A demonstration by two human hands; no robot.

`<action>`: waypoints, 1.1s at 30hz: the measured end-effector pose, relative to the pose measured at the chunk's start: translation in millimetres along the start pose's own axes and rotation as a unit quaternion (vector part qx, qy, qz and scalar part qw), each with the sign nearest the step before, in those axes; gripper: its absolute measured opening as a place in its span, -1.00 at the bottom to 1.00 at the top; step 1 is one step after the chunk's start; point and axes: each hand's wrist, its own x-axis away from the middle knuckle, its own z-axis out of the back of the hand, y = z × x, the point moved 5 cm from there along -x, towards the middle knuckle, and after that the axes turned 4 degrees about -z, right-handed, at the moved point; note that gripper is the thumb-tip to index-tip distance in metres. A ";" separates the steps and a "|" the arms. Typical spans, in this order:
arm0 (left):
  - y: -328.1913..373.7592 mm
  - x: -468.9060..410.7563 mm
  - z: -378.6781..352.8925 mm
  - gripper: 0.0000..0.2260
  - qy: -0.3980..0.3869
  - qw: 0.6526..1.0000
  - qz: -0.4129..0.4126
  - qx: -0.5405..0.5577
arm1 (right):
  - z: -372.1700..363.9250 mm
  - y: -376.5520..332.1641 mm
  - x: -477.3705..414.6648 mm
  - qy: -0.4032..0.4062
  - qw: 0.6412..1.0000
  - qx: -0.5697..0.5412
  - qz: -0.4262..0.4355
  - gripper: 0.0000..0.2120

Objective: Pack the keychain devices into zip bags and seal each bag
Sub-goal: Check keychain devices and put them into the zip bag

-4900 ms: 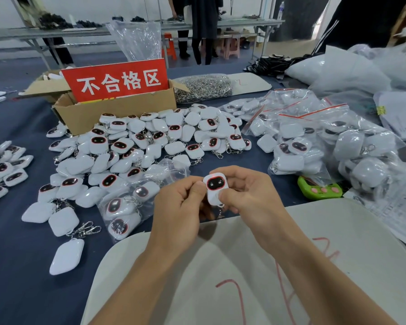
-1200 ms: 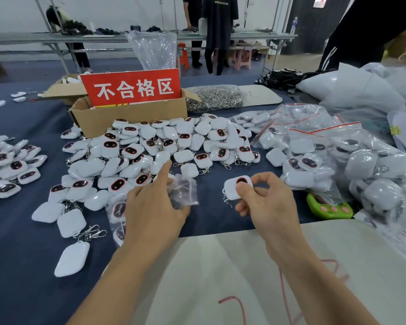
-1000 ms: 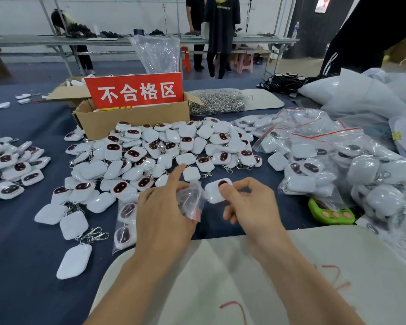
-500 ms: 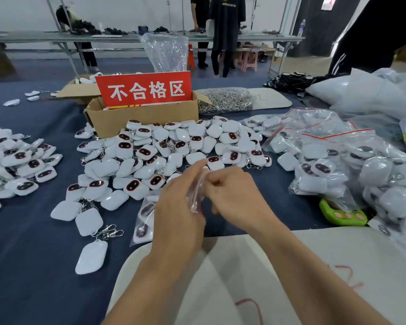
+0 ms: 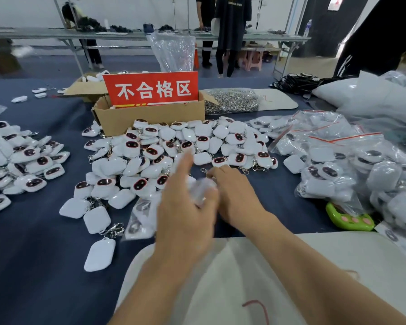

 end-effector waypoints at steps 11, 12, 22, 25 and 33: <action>-8.8 37.1 -67.6 -0.43 -0.306 0.939 0.013 -0.158 | 27.6 84.5 81.7 0.165 0.853 -0.429 -0.246 -0.69; -7.9 36.5 -67.4 -0.45 -0.298 0.943 0.022 -0.147 | 25.8 83.1 84.3 0.153 0.839 -0.463 -0.243 -0.68; -37.7 -21.8 44.6 -0.63 -0.012 0.946 0.162 -0.279 | 18.7 78.0 77.8 0.074 0.809 -0.530 -0.242 -0.76; -68.8 -28.6 64.4 -0.61 -0.121 0.942 0.225 -0.217 | 18.7 75.0 76.6 0.048 0.823 -0.515 -0.234 -0.73; -71.1 -26.5 43.6 -0.56 -0.156 0.964 0.154 -0.154 | 22.5 69.8 76.9 0.020 0.823 -0.524 -0.217 -0.83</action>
